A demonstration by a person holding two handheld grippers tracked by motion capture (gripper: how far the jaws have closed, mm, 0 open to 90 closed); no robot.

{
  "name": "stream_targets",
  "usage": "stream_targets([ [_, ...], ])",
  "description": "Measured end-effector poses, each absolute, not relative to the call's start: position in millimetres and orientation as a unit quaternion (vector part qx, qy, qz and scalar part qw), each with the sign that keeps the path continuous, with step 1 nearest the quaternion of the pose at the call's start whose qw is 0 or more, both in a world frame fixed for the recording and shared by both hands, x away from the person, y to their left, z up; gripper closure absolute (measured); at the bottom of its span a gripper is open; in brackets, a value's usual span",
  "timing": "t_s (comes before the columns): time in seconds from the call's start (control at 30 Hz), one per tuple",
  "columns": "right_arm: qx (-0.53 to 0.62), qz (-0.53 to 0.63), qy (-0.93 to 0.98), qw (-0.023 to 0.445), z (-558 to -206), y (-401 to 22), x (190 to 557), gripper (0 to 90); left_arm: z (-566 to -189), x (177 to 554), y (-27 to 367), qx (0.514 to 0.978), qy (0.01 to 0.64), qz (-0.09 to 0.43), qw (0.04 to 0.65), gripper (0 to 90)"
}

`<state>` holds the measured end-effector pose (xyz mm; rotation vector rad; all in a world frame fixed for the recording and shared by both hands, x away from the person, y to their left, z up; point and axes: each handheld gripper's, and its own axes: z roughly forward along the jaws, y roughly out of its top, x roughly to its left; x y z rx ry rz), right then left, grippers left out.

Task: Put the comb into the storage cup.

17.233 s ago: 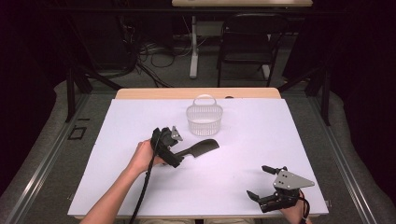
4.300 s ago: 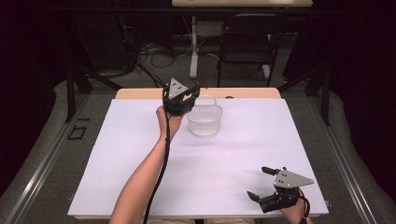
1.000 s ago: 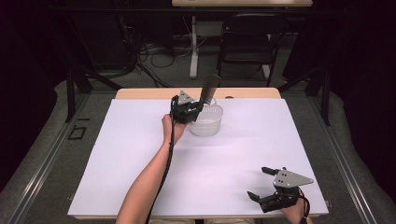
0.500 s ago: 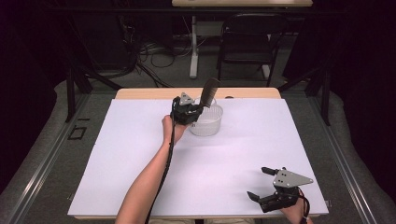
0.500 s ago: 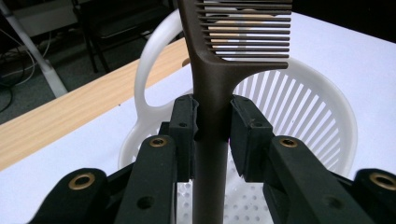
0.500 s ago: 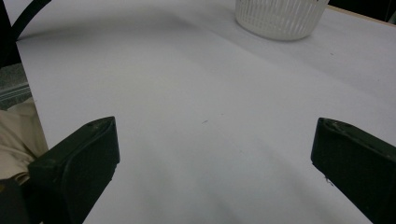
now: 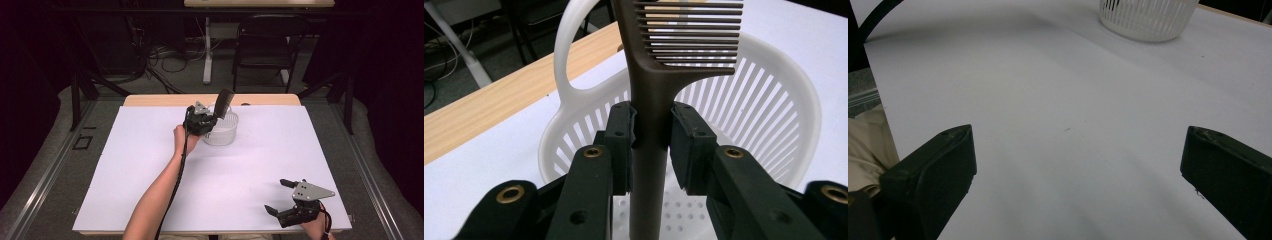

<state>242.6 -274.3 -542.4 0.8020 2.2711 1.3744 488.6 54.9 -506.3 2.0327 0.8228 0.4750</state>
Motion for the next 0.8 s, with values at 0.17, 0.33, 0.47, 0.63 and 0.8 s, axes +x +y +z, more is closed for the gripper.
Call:
stream_targets([
  [0.17, 0.287, 0.485, 0.806, 0.181, -542, -274, 243, 1.1, -503, 486, 54, 0.814, 0.32, 0.185, 0.448, 56.2],
  [0.33, 0.284, 0.486, 0.806, 0.183, -542, -274, 242, 1.1, -494, 480, 56, 0.809, 0.311, 0.184, 0.464, 36.0],
  [0.47, 0.284, 0.485, 0.808, 0.18, -542, -274, 242, 1.1, -490, 477, 57, 0.814, 0.308, 0.184, 0.456, 29.7],
  [0.63, 0.284, 0.484, 0.808, 0.181, -543, -274, 243, 1.1, -488, 476, 61, 0.819, 0.315, 0.175, 0.448, 18.0],
  [0.8, 0.287, 0.482, 0.808, 0.179, -543, -274, 243, 1.0, -485, 471, 64, 0.821, 0.314, 0.17, 0.446, 14.2],
])
